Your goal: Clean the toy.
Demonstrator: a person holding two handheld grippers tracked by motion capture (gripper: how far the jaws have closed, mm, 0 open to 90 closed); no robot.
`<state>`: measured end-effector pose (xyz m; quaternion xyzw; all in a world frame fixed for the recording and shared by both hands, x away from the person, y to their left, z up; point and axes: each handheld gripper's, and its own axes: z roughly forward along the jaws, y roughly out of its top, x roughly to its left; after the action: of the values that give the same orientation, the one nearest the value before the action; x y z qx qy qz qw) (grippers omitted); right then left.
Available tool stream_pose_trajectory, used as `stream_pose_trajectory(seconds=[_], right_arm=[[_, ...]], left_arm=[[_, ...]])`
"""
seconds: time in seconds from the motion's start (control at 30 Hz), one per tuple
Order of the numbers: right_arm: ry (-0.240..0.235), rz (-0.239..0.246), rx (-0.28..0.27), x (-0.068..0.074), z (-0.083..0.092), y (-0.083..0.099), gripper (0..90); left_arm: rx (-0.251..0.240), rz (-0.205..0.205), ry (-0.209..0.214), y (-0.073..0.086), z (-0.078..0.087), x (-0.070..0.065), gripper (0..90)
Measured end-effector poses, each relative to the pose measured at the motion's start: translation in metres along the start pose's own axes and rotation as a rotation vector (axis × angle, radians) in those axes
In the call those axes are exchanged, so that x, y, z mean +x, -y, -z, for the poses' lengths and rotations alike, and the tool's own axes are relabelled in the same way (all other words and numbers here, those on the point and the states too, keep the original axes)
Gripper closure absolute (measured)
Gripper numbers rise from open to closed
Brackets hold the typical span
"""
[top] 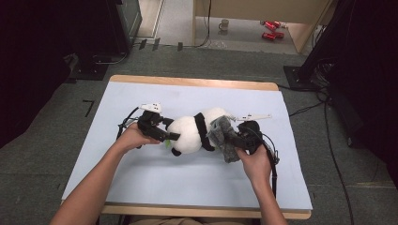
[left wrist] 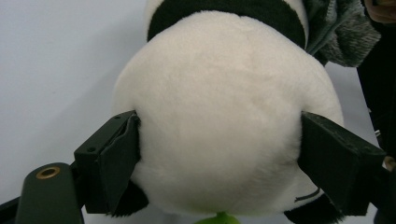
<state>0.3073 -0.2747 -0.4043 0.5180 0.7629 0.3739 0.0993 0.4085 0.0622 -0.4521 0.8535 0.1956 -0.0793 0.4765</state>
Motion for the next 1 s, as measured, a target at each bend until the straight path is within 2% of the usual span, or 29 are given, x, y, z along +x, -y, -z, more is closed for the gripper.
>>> stream_pose_trajectory(seconds=[0.03, 0.13, 0.2, 0.33, 0.4, 0.47, 0.57, 0.67, 0.7, 0.73, 0.83, 0.9, 0.97, 1.0], right_arm=[[0.003, 0.000, 0.002, -0.001, -0.001, 0.000, 77.5], [0.005, -0.001, -0.005, -0.002, -0.003, 0.000, 77.7], [0.004, -0.001, -0.014, -0.002, -0.004, 0.000, 77.8], [0.003, -0.003, -0.025, -0.003, -0.004, -0.001, 77.7], [-0.003, -0.004, -0.036, -0.003, -0.002, -0.001, 77.7], [-0.001, 0.001, -0.052, -0.002, 0.001, -0.002, 77.6], [-0.009, -0.006, -0.080, -0.003, 0.006, -0.004, 77.5], [-0.017, -0.002, -0.110, -0.002, 0.012, -0.007, 77.5], [-0.018, -0.002, -0.120, -0.001, 0.014, -0.008, 77.5], [-0.021, 0.000, -0.132, -0.001, 0.016, -0.010, 77.5], [-0.031, 0.011, -0.159, 0.003, 0.021, -0.015, 77.5], [-0.040, 0.015, -0.165, 0.007, 0.022, -0.017, 77.5], [-0.054, 0.024, -0.166, 0.013, 0.020, -0.019, 77.5], [-0.065, 0.035, -0.166, 0.018, 0.019, -0.020, 77.6]], left_arm=[[0.006, -0.007, 0.000, 0.000, -0.002, -0.001, 17.1], [0.014, -0.015, -0.017, 0.001, -0.003, -0.004, 27.8], [0.003, -0.013, -0.046, 0.005, -0.003, -0.007, 39.3], [-0.023, 0.035, -0.079, 0.007, -0.001, -0.011, 54.2], [-0.039, 0.039, -0.114, 0.005, 0.002, -0.015, 60.3], [-0.052, 0.052, -0.129, 0.004, 0.005, -0.018, 64.4], [-0.086, 0.057, -0.162, 0.002, 0.010, -0.024, 66.5], [-0.142, 0.077, -0.207, -0.002, 0.021, -0.029, 67.1], [-0.162, 0.095, -0.217, -0.003, 0.025, -0.030, 67.3], [-0.176, 0.108, -0.252, -0.003, 0.029, -0.031, 67.3], [-0.219, 0.167, -0.309, 0.000, 0.037, -0.036, 67.1], [-0.227, 0.200, -0.338, 0.003, 0.035, -0.042, 66.8], [-0.214, 0.206, -0.369, 0.007, 0.026, -0.050, 65.7], [-0.205, 0.200, -0.371, 0.008, 0.022, -0.053, 65.1]])
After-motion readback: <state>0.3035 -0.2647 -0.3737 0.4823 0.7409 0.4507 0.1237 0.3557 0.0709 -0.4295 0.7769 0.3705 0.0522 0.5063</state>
